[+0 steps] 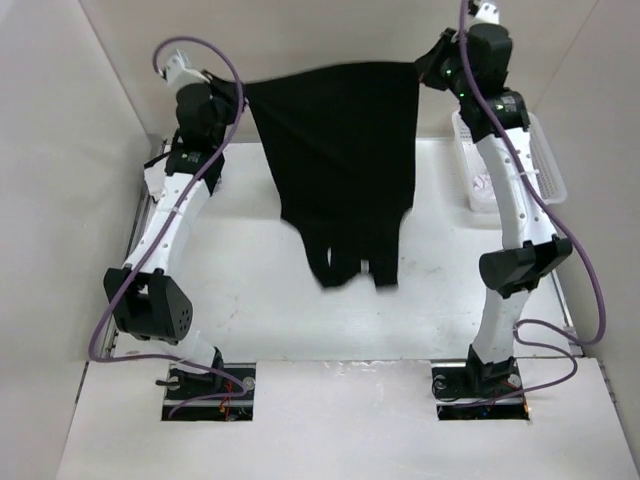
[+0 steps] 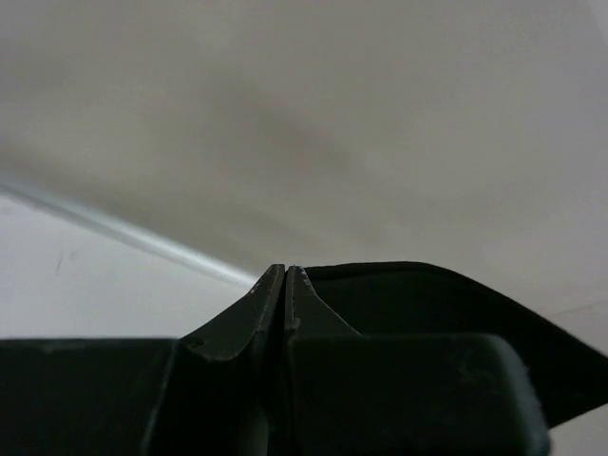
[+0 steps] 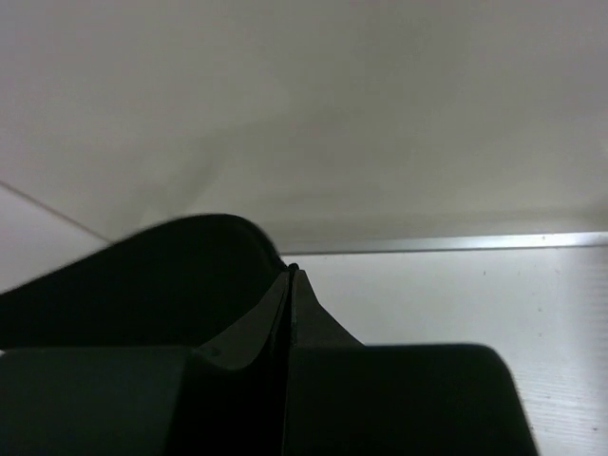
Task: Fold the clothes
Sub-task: Fold the tank top
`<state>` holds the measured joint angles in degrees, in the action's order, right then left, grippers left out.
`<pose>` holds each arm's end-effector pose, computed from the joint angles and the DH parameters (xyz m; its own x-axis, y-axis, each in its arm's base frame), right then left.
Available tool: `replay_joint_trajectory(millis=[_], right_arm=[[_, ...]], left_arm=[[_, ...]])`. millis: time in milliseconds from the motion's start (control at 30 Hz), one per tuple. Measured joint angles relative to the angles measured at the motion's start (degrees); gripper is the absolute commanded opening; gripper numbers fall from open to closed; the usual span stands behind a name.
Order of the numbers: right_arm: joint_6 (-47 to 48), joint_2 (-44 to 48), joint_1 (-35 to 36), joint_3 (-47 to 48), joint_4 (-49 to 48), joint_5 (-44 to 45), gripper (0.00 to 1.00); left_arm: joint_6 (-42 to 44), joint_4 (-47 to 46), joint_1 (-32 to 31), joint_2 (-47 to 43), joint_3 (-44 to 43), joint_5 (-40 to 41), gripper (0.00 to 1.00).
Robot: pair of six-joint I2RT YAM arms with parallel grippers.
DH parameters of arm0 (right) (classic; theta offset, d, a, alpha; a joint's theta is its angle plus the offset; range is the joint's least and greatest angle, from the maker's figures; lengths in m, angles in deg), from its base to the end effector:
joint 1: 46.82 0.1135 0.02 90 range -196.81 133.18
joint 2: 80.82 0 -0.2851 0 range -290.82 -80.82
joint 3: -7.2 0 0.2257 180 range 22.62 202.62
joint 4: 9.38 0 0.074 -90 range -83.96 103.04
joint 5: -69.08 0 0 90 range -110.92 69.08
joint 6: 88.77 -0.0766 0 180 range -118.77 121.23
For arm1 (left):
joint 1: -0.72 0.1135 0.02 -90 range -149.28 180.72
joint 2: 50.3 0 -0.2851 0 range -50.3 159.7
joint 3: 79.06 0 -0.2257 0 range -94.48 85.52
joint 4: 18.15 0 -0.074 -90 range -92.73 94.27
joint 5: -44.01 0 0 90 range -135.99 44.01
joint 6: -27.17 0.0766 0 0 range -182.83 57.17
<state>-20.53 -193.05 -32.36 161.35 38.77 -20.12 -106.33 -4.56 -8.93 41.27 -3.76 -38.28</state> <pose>0.4317 0.1102 0.5119 -0.1852 0.3351 -0.9238 -0.1805 0.9125 0.3671 0.3936 -0.0565 0.4486 -0.0290 -0.6870 -0.7261 0.0191 0.7259 -0.6876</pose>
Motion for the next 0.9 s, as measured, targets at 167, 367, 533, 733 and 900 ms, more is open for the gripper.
replay_joint_trajectory(millis=[167, 367, 533, 733, 900], right_arm=[[-1.2, 4.3, -1.7, 4.3, 1.5, -1.8, 0.01], [-1.2, 19.8, -1.9, -11.2, -2.5, -2.8, 0.01], [-2.0, 39.1, 1.0, -42.4, -10.5, -2.1, 0.01], [-4.6, 61.8, 12.3, -81.3, -15.4, 0.9, 0.01], [-11.1, 75.4, 22.8, -104.6, -15.1, 4.9, 0.0]], left_arm=[[1.3, -3.6, 0.6, -3.2, -6.4, 0.1, 0.01], [1.5, -8.2, 0.1, -14.4, 5.0, 1.1, 0.01], [1.4, -9.4, -2.9, -26.9, 24.2, 2.4, 0.02], [0.8, -6.7, -7.7, -49.6, 50.7, 5.0, 0.02], [-0.5, 5.5, -8.2, -68.3, 61.0, 6.5, 0.02]])
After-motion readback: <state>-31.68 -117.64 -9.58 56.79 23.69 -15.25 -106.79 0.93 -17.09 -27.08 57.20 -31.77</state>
